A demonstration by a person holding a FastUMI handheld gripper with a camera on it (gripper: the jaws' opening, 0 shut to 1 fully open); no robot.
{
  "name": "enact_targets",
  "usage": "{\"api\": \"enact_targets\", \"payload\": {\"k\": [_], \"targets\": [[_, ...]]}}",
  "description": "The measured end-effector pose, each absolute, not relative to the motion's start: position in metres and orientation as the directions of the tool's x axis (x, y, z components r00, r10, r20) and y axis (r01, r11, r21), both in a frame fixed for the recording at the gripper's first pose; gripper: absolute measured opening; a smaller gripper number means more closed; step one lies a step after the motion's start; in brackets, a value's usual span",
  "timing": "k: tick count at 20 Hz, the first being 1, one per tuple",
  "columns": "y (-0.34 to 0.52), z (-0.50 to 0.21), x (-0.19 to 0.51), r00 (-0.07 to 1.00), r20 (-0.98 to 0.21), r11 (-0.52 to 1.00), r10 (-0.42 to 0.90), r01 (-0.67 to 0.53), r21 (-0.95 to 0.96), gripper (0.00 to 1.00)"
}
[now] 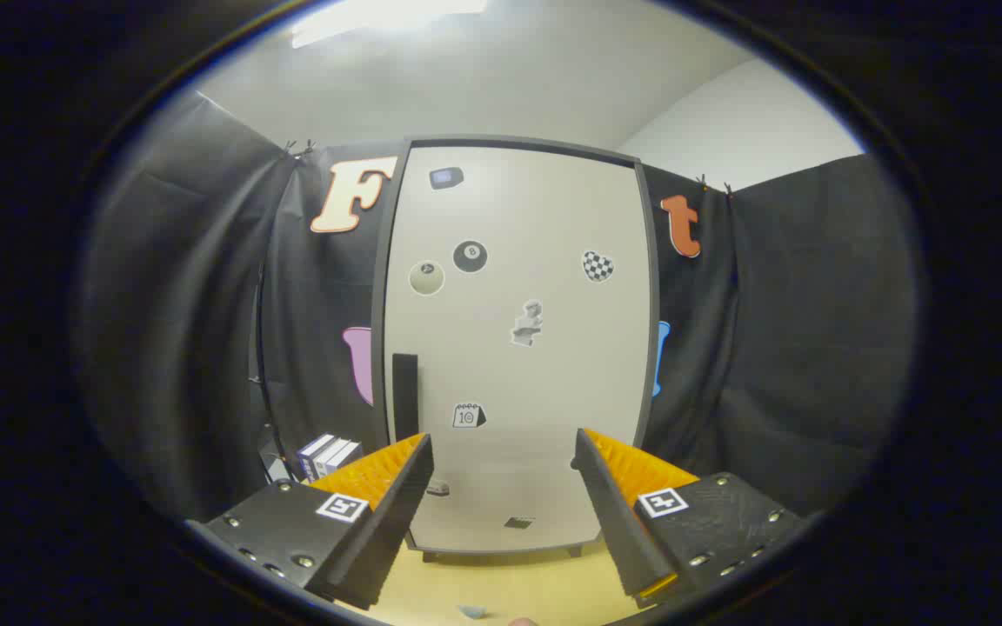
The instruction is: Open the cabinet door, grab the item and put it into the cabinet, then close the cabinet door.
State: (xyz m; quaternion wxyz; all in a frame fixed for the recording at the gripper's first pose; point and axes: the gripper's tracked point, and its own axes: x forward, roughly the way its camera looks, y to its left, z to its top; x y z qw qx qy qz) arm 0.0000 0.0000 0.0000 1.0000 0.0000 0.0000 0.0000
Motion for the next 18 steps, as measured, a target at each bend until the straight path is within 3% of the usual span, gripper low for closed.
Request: {"api": "enact_targets", "payload": {"k": [18], "targets": [[0.0071, 0.0035, 0.0109, 1.000, -0.003, 0.999, 0.020, -0.020, 0.034, 0.97]]}}
